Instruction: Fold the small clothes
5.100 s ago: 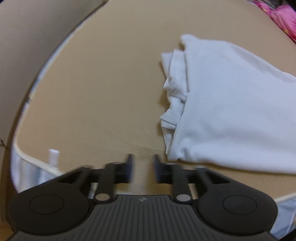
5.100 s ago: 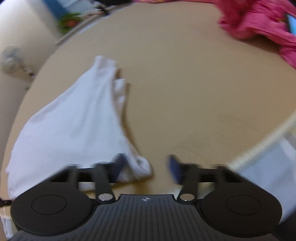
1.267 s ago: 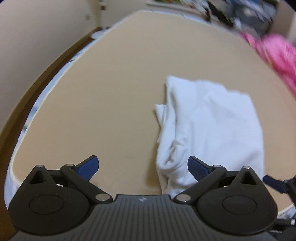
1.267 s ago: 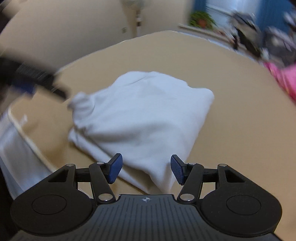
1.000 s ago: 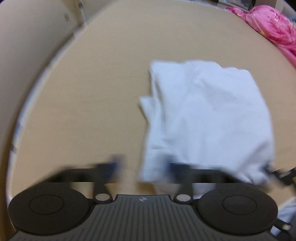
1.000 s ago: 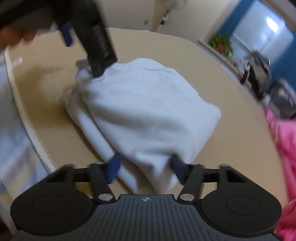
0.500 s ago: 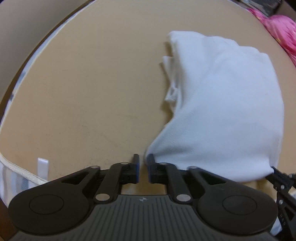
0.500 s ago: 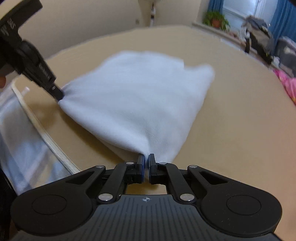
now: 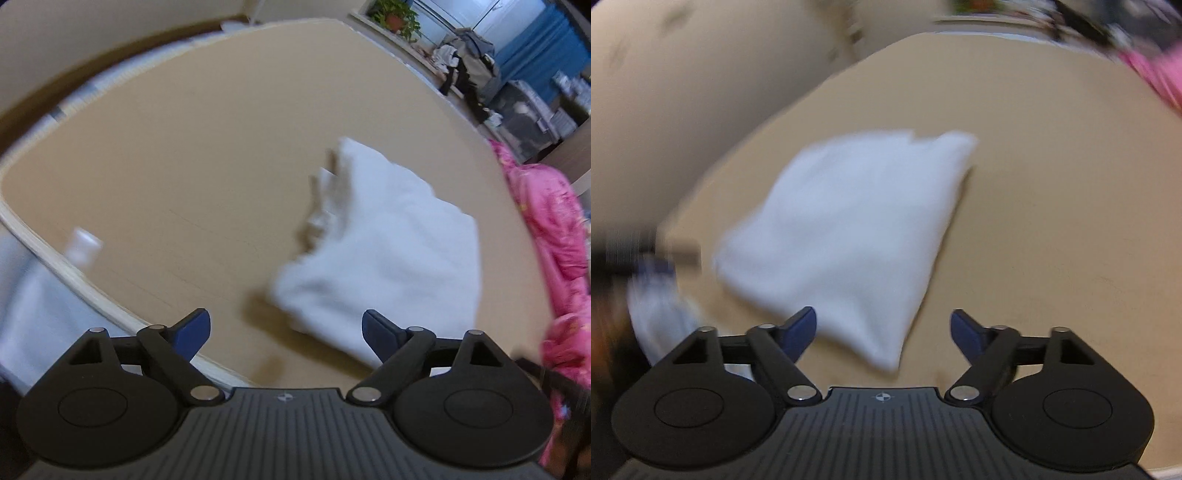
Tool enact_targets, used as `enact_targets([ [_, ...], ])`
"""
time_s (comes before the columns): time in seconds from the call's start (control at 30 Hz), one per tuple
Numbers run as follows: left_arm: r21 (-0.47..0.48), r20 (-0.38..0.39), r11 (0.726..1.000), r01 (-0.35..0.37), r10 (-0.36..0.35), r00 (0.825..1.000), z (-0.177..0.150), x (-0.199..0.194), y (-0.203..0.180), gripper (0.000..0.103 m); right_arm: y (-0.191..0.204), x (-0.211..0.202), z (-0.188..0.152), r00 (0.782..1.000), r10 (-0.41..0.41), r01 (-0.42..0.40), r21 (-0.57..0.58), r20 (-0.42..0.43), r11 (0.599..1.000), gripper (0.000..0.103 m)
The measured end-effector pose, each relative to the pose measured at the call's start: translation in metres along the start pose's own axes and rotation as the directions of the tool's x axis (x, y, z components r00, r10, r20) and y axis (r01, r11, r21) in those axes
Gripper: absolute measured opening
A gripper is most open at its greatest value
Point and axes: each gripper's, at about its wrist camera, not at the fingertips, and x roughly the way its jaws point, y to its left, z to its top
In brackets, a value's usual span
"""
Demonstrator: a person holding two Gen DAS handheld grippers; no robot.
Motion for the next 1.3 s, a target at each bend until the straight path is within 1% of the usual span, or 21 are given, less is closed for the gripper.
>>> enact_targets([
  [0.07, -0.041, -0.028, 0.999, 0.024, -0.025, 0.999, -0.002, 0.014, -0.008, 0.092, -0.020, 0.008, 0.029, 0.999, 0.037, -0.039, 0.086, 0.025, 0.996, 0.086],
  [0.13, -0.073, -0.050, 0.997, 0.034, -0.038, 0.998, -0.006, 0.024, -0.016, 0.092, -0.037, 0.023, 0.055, 0.998, 0.068, -0.069, 0.142, 0.012, 0.987, 0.087],
  [0.23, -0.113, -0.077, 0.994, -0.010, 0.001, 0.997, -0.001, 0.047, -0.019, 0.092, -0.061, 0.061, 0.095, 0.995, 0.092, -0.081, 0.251, -0.034, 0.964, 0.088],
  [0.33, -0.170, -0.102, 0.985, -0.023, 0.006, 0.995, 0.006, 0.070, -0.012, 0.093, -0.073, 0.098, 0.120, 0.994, 0.101, -0.077, 0.336, -0.053, 0.939, 0.088],
  [0.43, -0.208, -0.078, 0.978, -0.006, -0.010, 0.997, 0.012, 0.074, -0.012, 0.094, -0.082, 0.134, 0.135, 0.993, 0.095, -0.061, 0.381, -0.072, 0.923, 0.088],
  [0.5, -0.247, -0.068, 0.969, 0.009, -0.027, 0.997, 0.016, 0.075, -0.010, 0.093, -0.087, 0.158, 0.139, 0.987, 0.117, -0.066, 0.393, -0.107, 0.917, 0.088],
  [0.6, -0.352, -0.042, 0.936, 0.024, -0.041, 0.998, 0.017, 0.074, 0.000, 0.089, -0.086, 0.193, 0.141, 0.975, 0.159, -0.086, 0.399, -0.153, 0.913, 0.089],
  [0.63, -0.378, -0.039, 0.926, 0.025, -0.043, 0.998, 0.019, 0.072, 0.004, 0.087, -0.087, 0.203, 0.142, 0.971, 0.176, -0.097, 0.401, -0.164, 0.911, 0.089],
  [0.67, -0.399, -0.040, 0.917, 0.022, -0.042, 0.998, 0.019, 0.073, 0.006, 0.081, -0.088, 0.211, 0.143, 0.966, 0.195, -0.112, 0.405, -0.171, 0.908, 0.089],
  [0.73, -0.410, -0.041, 0.912, 0.018, -0.038, 0.998, 0.021, 0.071, 0.006, 0.070, -0.086, 0.225, 0.144, 0.949, 0.251, -0.158, 0.401, -0.191, 0.902, 0.090],
  [0.77, -0.408, -0.044, 0.913, 0.020, -0.042, 0.998, 0.022, 0.071, 0.005, 0.056, -0.082, 0.229, 0.145, 0.941, 0.277, -0.190, 0.373, -0.194, 0.908, 0.080],
  [0.8, -0.409, -0.056, 0.912, 0.028, -0.056, 0.997, 0.025, 0.073, 0.003, 0.042, -0.075, 0.232, 0.147, 0.933, 0.298, -0.222, 0.327, -0.203, 0.919, 0.062],
  [0.83, -0.425, -0.065, 0.905, 0.031, -0.065, 0.996, 0.027, 0.076, 0.004, 0.039, -0.067, 0.233, 0.148, 0.932, 0.289, -0.222, 0.284, -0.221, 0.933, 0.022],
  [0.87, -0.434, -0.069, 0.900, 0.027, -0.063, 0.996, 0.031, 0.076, 0.003, 0.032, -0.059, 0.230, 0.150, 0.940, 0.269, -0.217, 0.240, -0.210, 0.946, 0.020],
  [0.93, -0.410, -0.101, 0.912, 0.001, -0.046, 0.994, 0.043, 0.078, -0.001, 0.028, -0.041, 0.215, 0.155, 0.951, 0.241, -0.219, 0.130, -0.191, 0.967, 0.016],
  [1.0, -0.348, -0.119, 0.937, -0.018, -0.025, 0.993, 0.056, 0.080, -0.011, 0.026, -0.037, 0.195, 0.161, 0.955, 0.247, -0.231, 0.114, -0.165, 0.966, 0.015],
  [1.1, -0.258, -0.132, 0.966, -0.014, -0.020, 0.991, 0.076, 0.084, -0.025, 0.025, -0.043, 0.152, 0.162, 0.963, 0.253, -0.243, 0.111, -0.090, 0.964, 0.014],
  [1.17, -0.162, -0.156, 0.987, 0.001, -0.026, 0.987, 0.102, 0.098, -0.046, 0.025, -0.062, 0.118, 0.149, 0.973, 0.233, -0.229, 0.201, 0.003, 0.953, 0.014],
  [1.23, -0.033, -0.192, 0.999, -0.017, 0.010, 0.981, 0.134, 0.123, -0.078, 0.024, -0.090, 0.092, 0.124, 0.974, 0.203, -0.224, 0.316, 0.099, 0.922, 0.014],
  [1.27, 0.042, -0.209, 0.999, -0.013, 0.022, 0.978, 0.148, 0.136, -0.099, 0.024, -0.105, 0.081, 0.105, 0.977, 0.167, -0.207, 0.392, 0.134, 0.897, 0.014],
  [1.3, 0.123, -0.224, 0.992, -0.017, 0.044, 0.974, 0.160, 0.149, -0.122, 0.024, -0.121, 0.071, 0.084, 0.977, 0.134, -0.200, 0.477, 0.168, 0.856, 0.014],
])
